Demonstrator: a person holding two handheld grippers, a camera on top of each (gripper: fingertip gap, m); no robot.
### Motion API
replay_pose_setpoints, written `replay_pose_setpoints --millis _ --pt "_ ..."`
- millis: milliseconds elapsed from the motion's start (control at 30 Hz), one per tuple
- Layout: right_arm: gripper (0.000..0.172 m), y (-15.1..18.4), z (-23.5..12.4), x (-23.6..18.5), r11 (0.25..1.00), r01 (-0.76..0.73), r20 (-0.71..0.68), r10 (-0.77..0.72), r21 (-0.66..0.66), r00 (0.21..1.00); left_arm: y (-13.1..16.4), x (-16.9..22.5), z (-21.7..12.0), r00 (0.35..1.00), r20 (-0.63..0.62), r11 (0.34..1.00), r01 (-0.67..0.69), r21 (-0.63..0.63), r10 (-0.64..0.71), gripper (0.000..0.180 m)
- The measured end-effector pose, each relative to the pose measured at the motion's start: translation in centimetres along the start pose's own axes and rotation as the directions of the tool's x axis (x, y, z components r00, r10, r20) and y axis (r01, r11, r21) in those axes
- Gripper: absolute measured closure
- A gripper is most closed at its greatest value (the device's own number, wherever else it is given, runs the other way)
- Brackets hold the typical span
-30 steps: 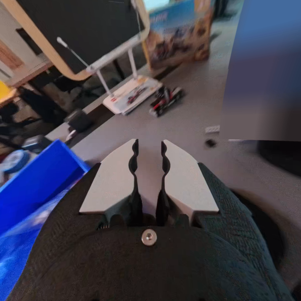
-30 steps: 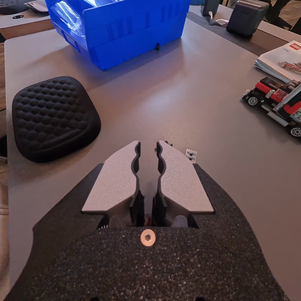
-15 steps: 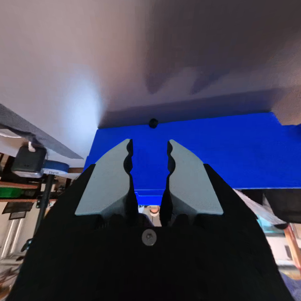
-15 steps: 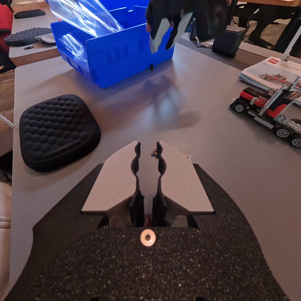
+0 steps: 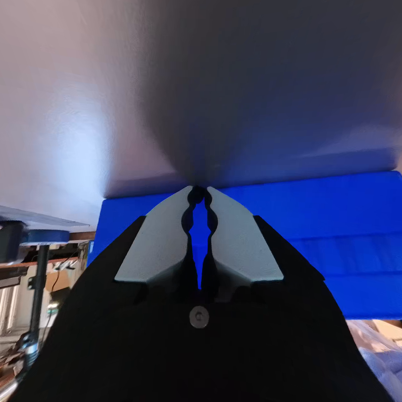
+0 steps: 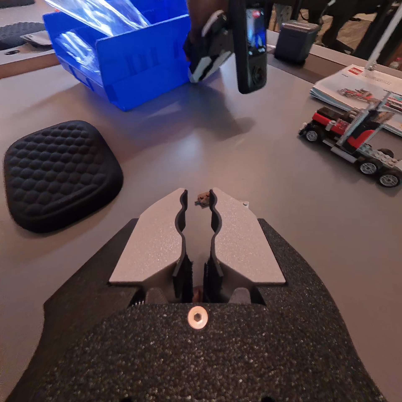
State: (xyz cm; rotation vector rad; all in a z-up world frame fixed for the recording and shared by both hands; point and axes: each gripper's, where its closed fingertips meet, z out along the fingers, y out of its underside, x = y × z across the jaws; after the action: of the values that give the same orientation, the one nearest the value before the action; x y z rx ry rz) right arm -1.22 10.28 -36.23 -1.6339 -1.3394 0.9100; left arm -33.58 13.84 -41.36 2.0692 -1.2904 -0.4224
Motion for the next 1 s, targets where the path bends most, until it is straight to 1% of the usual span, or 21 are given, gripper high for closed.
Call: replay_pose_setpoints --millis 67,133,200,300,367,433,700,1000 --pt "0.154 0.3 0.1 0.6 1.000 -0.016 -0.043 0.015 -0.010 0.999 0.0 0.1 -1.0 0.999 0.038 1.000 -0.012 0.017 0.011 0.173" --pt "0.158 0.3 0.0 0.9 1.000 -0.011 -0.069 0.011 0.003 0.998 -0.3 0.6 -2.4 0.998 0.050 0.997 -0.027 0.078 0.023 0.173" --pt "0.160 -0.2 -0.5 1.2 0.998 0.013 -0.103 -0.007 0.059 0.995 -0.6 1.0 -3.9 0.997 0.073 0.990 -0.039 0.139 0.029 0.174" --pt "0.161 -1.2 -1.6 1.9 0.987 0.002 -0.143 0.022 0.163 0.990 -0.5 1.6 -6.0 0.993 0.107 0.974 -0.069 0.215 0.046 0.173" --pt "0.161 -1.4 -2.0 2.1 0.981 -0.013 -0.141 0.040 0.193 0.989 -0.1 2.0 -7.1 0.990 0.129 0.965 -0.082 0.247 0.051 0.174" --pt "0.160 -1.6 -2.2 2.3 0.978 0.003 -0.158 0.031 0.211 0.987 0.4 2.3 -8.0 0.986 0.154 0.957 -0.101 0.270 0.061 0.174" --pt "0.160 -1.9 -3.0 2.9 0.969 0.077 -0.235 -0.021 0.234 0.972 1.6 2.6 -10.1 0.976 0.213 0.928 -0.122 0.351 0.048 0.174" --pt "0.159 -1.7 -2.9 3.1 0.972 0.139 -0.274 -0.083 0.192 0.958 1.8 3.2 -11.2 0.971 0.236 0.900 -0.120 0.419 0.020 0.174"
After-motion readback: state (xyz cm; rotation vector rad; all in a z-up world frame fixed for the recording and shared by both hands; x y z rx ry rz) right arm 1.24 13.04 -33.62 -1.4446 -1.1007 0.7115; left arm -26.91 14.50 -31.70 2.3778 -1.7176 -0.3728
